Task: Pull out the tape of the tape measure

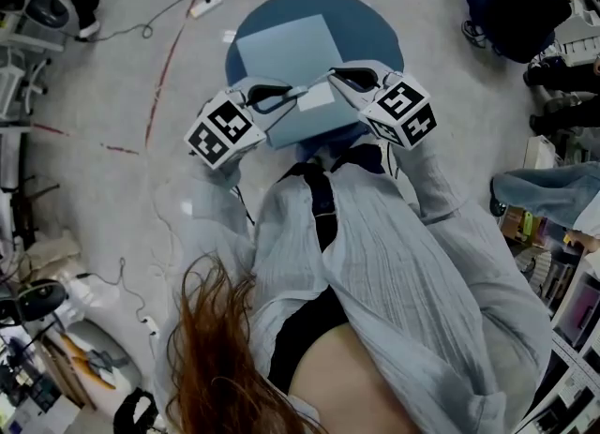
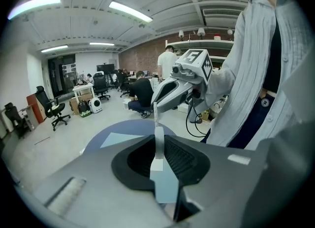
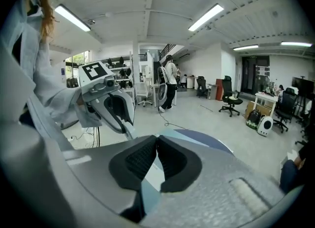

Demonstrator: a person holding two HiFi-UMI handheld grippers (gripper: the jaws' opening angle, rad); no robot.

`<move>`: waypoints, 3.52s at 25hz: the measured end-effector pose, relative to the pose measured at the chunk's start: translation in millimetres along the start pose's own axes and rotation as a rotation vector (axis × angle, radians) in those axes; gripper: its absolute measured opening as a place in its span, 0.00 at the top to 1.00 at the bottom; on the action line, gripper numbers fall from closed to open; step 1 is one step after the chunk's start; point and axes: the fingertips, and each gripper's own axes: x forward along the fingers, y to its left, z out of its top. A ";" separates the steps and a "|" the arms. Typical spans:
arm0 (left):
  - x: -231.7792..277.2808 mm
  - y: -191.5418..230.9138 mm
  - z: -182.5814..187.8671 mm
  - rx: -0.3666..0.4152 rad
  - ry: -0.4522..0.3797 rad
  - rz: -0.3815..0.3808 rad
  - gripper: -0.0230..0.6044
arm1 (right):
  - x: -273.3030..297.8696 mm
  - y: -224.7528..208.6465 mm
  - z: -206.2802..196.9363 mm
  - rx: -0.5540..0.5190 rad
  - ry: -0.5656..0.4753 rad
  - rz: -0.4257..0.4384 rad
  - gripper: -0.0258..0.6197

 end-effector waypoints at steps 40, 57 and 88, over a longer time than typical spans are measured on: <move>6.1 1.1 -57.5 -0.048 0.236 0.082 0.84 | -42.0 -55.5 11.9 0.314 -0.221 -0.208 0.94; 5.0 2.5 -79.6 -0.050 0.343 0.081 0.84 | -65.1 -93.1 -2.6 0.413 -0.255 -0.331 0.94; 1.4 -15.6 -108.4 -0.084 0.459 0.056 0.84 | -88.4 -101.8 4.3 0.436 -0.327 -0.374 0.94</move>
